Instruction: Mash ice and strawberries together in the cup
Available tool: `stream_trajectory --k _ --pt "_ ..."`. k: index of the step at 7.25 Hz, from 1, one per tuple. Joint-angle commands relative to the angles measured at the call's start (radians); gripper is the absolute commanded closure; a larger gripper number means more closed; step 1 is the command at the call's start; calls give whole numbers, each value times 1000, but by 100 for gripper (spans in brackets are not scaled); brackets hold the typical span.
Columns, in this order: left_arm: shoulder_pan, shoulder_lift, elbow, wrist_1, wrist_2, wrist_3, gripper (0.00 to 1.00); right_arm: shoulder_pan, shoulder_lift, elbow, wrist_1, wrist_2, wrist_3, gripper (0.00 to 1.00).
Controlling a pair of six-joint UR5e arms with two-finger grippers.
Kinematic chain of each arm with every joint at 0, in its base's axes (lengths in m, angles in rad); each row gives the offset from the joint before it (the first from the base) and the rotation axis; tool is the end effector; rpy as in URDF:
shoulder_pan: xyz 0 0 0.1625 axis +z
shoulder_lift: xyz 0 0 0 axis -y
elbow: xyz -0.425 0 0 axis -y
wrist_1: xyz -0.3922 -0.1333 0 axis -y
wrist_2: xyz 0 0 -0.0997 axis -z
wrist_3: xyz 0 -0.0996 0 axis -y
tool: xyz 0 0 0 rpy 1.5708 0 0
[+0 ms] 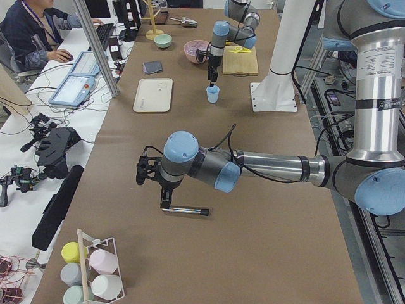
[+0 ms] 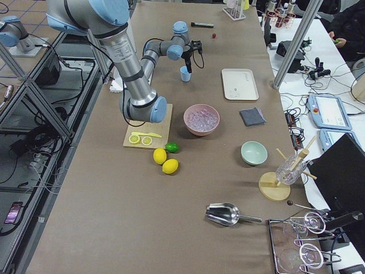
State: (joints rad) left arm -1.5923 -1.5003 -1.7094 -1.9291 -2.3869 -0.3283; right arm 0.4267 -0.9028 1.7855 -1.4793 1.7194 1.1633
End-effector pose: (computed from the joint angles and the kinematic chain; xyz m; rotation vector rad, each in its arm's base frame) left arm -0.0711 -0.4789 0.5806 0.2748 0.8552 -0.1521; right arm -0.5425 -0.3769 0.1661 0.2689 -0.9442 -0.0547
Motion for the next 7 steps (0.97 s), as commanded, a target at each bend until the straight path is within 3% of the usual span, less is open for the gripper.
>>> stream_trajectory --k 1,4,5,7 --pt "0 0 1 4 0 0 2 81 -121 34 92 8 3 0" --pt "2 0 2 9 -11 -3 2 209 -226 28 134 52 -13 0" --pt "2 0 5 9 -11 -3 2 307 -240 5 126 184 -61 0" --pt "2 8 5 5 -12 -2 2 458 -319 -18 116 251 -352 0"
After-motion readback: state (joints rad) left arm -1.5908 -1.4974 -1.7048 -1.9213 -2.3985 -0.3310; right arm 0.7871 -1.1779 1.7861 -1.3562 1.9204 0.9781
